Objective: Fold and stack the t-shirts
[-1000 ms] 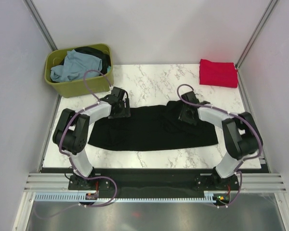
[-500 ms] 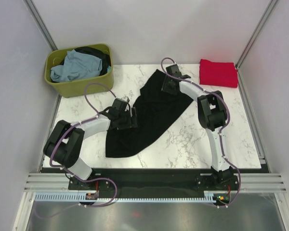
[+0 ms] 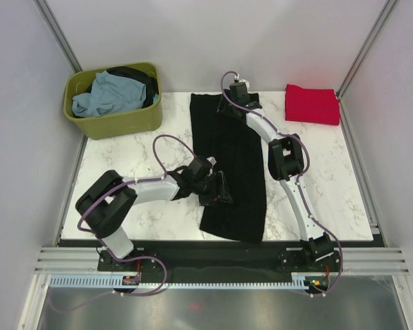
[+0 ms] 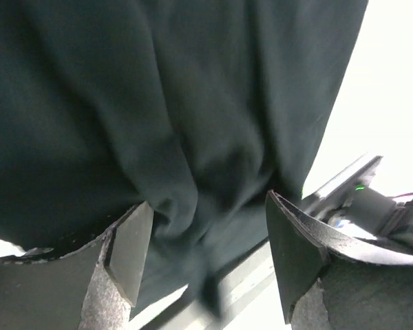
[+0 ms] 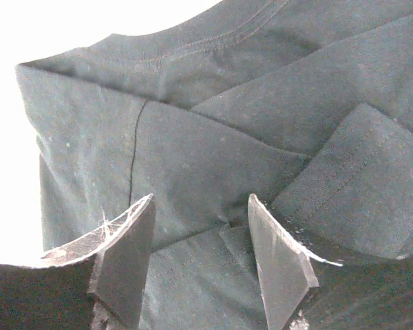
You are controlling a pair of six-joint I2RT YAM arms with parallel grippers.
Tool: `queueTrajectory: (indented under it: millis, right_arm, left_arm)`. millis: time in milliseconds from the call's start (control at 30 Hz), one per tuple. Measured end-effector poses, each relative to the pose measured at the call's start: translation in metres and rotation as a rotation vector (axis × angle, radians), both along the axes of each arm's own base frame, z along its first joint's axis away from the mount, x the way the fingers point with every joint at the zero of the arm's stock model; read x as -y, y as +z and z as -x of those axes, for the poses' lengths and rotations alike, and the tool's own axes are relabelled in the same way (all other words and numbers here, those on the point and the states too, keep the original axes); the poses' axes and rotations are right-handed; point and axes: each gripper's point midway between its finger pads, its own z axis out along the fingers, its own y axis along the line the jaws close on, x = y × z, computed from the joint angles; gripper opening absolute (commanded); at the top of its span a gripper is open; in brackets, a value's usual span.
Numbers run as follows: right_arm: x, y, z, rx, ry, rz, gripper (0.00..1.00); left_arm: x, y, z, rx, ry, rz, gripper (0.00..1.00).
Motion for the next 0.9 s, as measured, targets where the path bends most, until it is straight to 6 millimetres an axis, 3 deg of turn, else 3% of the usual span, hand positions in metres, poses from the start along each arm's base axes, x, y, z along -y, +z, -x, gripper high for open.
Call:
queueTrajectory:
  millis: [100, 200, 300, 367, 467, 667, 800, 900]
  right_arm:
    - [-0.003, 0.002, -0.009, 0.043, 0.005, -0.015, 0.7]
    - [-0.002, 0.004, -0.013, 0.065, 0.002, -0.018, 0.72]
    - [0.0, 0.004, -0.015, 0.073, -0.004, -0.02, 0.73]
    - [0.002, 0.004, -0.018, 0.083, -0.002, -0.029, 0.78]
    - [0.003, 0.008, -0.019, 0.089, 0.021, -0.053, 0.85]
    - [0.021, 0.021, -0.001, 0.042, 0.062, -0.046, 0.87]
    - [0.037, 0.056, 0.024, 0.026, 0.067, -0.026, 0.87]
    - [0.046, 0.102, 0.049, 0.061, 0.074, -0.019, 0.86]
  left_arm:
    - [-0.008, 0.009, 0.026, 0.007, 0.003, -0.091, 0.75]
    - [-0.02, 0.04, 0.046, 0.082, 0.016, -0.133, 0.75]
    - [-0.036, 0.067, 0.057, 0.162, 0.045, -0.151, 0.75]
    - [-0.048, 0.073, 0.059, 0.199, 0.07, -0.186, 0.75]
    - [-0.066, 0.064, 0.06, 0.216, 0.093, -0.277, 0.74]
    - [-0.09, 0.033, 0.071, 0.203, 0.112, -0.414, 0.7]
    - [-0.1, 0.016, 0.075, 0.197, 0.123, -0.466, 0.66]
    - [-0.098, 0.008, 0.077, 0.201, 0.113, -0.488, 0.66]
